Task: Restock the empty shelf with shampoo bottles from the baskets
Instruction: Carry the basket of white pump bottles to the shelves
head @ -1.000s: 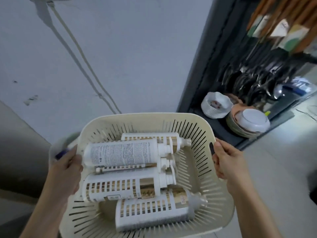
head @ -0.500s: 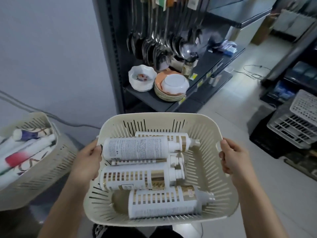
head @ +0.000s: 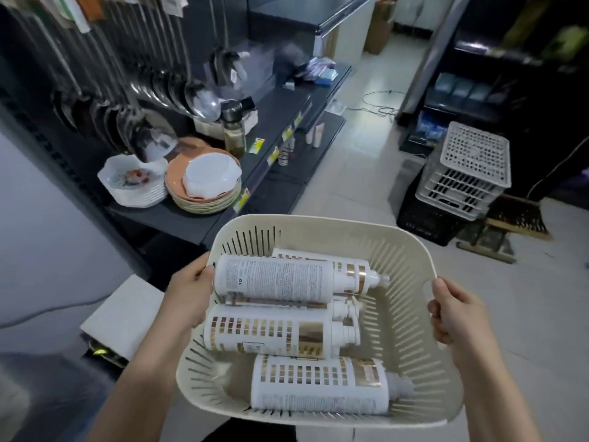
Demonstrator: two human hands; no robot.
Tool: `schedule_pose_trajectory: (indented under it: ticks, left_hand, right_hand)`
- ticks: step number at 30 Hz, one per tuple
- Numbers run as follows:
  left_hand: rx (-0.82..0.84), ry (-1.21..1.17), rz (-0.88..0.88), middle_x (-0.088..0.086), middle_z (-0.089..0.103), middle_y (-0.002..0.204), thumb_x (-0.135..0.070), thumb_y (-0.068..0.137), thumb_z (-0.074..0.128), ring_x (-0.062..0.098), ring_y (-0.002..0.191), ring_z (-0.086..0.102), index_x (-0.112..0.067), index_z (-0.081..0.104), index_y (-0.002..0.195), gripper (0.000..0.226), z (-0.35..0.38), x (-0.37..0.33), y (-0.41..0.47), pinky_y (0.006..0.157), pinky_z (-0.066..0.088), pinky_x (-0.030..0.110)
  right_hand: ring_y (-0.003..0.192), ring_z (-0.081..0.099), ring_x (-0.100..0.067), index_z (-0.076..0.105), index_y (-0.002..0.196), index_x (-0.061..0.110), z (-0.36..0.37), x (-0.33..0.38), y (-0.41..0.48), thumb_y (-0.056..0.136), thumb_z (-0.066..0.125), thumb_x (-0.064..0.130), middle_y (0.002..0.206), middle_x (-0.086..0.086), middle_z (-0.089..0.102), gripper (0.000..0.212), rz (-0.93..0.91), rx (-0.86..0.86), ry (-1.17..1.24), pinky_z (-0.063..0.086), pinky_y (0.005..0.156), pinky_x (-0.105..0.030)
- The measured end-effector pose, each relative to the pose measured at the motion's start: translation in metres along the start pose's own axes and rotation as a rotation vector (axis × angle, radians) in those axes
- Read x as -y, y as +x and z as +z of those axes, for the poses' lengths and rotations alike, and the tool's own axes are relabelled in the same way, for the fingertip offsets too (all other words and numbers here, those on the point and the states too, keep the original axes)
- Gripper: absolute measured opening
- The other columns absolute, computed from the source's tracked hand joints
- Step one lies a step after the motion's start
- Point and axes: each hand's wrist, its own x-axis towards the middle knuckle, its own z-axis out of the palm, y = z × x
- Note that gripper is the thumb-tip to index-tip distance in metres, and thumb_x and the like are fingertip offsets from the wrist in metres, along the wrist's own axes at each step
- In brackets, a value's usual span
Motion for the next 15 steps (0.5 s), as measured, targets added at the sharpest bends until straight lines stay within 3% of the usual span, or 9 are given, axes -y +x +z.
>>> schedule_pose_trajectory:
  ticks: [5,6,7,8,10,12,13,15]
  left_hand:
    - [0.079,0.048,0.001,-0.005,0.054,0.045,-0.017,0.103,0.039,0.002,0.029,0.032,-0.035,0.063,0.12,0.035,0.059,-0.037,0.06,0.037,0.024,0.018]
    - [0.101,0.066,0.014,0.007,0.065,0.06,-0.017,0.103,0.039,0.004,0.031,0.036,-0.037,0.063,0.119,0.035,0.072,-0.047,0.069,0.038,0.027,0.02]
    - [0.115,0.082,0.014,0.023,0.068,0.09,-0.017,0.103,0.04,0.009,0.036,0.045,-0.04,0.063,0.114,0.034,0.084,-0.057,0.077,0.038,0.032,0.025]
    - [0.128,0.092,0.009,0.029,0.06,0.114,-0.016,0.102,0.04,0.017,0.045,0.053,-0.042,0.062,0.107,0.035,0.096,-0.069,0.084,0.041,0.038,0.032]
    - [0.162,0.116,0.028,0.031,0.05,0.125,-0.014,0.102,0.04,0.017,0.049,0.051,-0.046,0.06,0.094,0.039,0.121,-0.092,0.1,0.044,0.039,0.033]
    - [0.176,0.138,0.064,0.031,0.052,0.117,-0.013,0.102,0.04,0.004,0.045,0.038,-0.049,0.059,0.088,0.043,0.146,-0.112,0.118,0.043,0.03,0.025]
    - [0.19,0.139,0.068,0.029,0.059,0.103,-0.013,0.102,0.039,0.001,0.043,0.037,-0.05,0.059,0.088,0.044,0.159,-0.121,0.127,0.043,0.029,0.023]
    - [0.214,0.142,0.068,0.009,0.06,0.051,-0.014,0.103,0.039,0.001,0.036,0.039,-0.051,0.058,0.085,0.045,0.188,-0.136,0.143,0.042,0.028,0.023]
  right_hand:
    - [0.049,0.026,-0.016,0.059,0.127,0.018,-0.006,0.019,0.065,0.104,0.046,0.022,0.064,-0.007,0.042,0.027,0.032,-0.076,0.028,0.021,0.031,-0.017]
    - [0.05,0.026,-0.016,0.06,0.123,0.021,-0.007,0.024,0.077,0.104,0.045,0.021,0.064,-0.007,0.041,0.024,0.03,-0.09,0.032,0.021,0.031,-0.018]
    - [0.05,0.026,-0.015,0.06,0.118,0.022,-0.009,0.028,0.088,0.104,0.045,0.021,0.063,-0.007,0.04,0.021,0.033,-0.108,0.033,0.02,0.031,-0.017]
    - [0.049,0.026,-0.015,0.061,0.114,0.024,-0.011,0.032,0.099,0.104,0.045,0.021,0.063,-0.007,0.04,0.018,0.037,-0.123,0.04,0.02,0.031,-0.016]
    - [0.044,0.027,-0.013,0.061,0.108,0.025,-0.016,0.041,0.122,0.104,0.045,0.02,0.062,-0.008,0.038,0.017,0.035,-0.143,0.071,0.019,0.032,-0.014]
    - [0.04,0.026,-0.012,0.061,0.107,0.024,-0.023,0.049,0.144,0.104,0.045,0.019,0.062,-0.007,0.038,0.017,0.039,-0.178,0.093,0.018,0.032,-0.013]
    - [0.042,0.026,-0.013,0.061,0.108,0.023,-0.027,0.054,0.156,0.104,0.045,0.019,0.062,-0.007,0.038,0.016,0.046,-0.192,0.102,0.018,0.032,-0.013]
    - [0.046,0.025,-0.014,0.06,0.106,0.024,-0.037,0.063,0.182,0.104,0.045,0.019,0.062,-0.007,0.039,0.015,0.06,-0.213,0.116,0.018,0.032,-0.013]
